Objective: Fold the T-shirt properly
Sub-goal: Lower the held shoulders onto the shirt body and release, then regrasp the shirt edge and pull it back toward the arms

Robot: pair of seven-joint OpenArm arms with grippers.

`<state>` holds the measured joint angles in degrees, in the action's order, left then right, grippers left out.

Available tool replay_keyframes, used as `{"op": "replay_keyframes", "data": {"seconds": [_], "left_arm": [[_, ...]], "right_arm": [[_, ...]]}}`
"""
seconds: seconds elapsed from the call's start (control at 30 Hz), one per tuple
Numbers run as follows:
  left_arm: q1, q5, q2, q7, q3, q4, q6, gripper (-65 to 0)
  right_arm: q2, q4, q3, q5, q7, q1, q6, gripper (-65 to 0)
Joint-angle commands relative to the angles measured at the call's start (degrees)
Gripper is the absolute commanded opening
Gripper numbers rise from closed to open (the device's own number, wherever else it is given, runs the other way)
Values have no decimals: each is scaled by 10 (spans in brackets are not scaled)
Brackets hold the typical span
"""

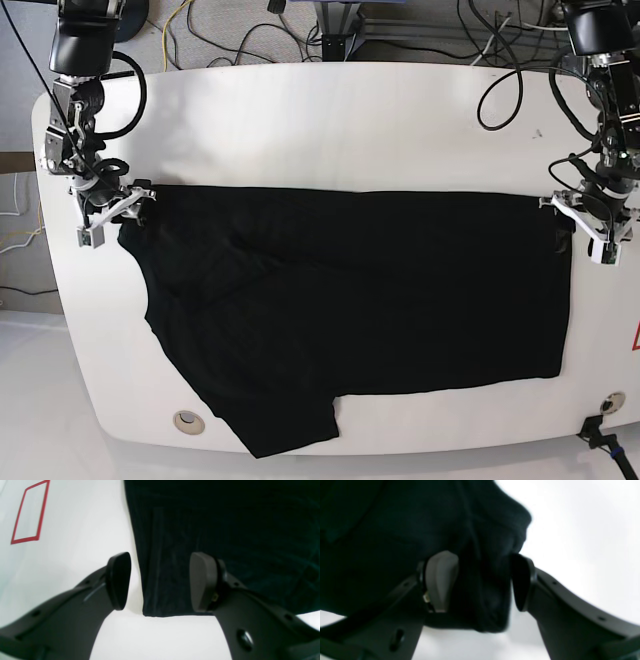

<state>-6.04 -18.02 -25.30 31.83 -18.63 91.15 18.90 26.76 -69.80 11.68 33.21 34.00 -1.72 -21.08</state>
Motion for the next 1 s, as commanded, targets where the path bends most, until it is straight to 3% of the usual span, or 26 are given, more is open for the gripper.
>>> {"op": "replay_keyframes", "data": {"seconds": [0.0,0.1,0.17,0.23,0.33,0.67,0.97], "left_arm": [[7,-6,-11,-14,-4,12,-2,-301],[7,-5,-11,-14,-4,8,-2,-301],[8,-4,-11,-14,-4,1,-3,-301],[13,-4,-11,-14,-5,-20,-4,-301],[25,-7,-10,-14,-15,-64,-4,-298],[79,-5,15,-14,-12,-181,0,-298],[80,-4,16,-14,14,-223,0,-298]], "right_arm": [[-7,-4,-6,0,16,-1,-5,-295],[-11,-5,-5,0,10,-1,-5,-298],[-12,-4,-4,0,1,-1,-5,-341],[-12,-3,-4,0,-10,0,-5,-444],[-12,-3,-4,0,-13,0,-5,-650],[-13,-3,-6,0,-13,0,-5,-650],[-13,-3,-6,0,-13,0,-5,-650]]}}
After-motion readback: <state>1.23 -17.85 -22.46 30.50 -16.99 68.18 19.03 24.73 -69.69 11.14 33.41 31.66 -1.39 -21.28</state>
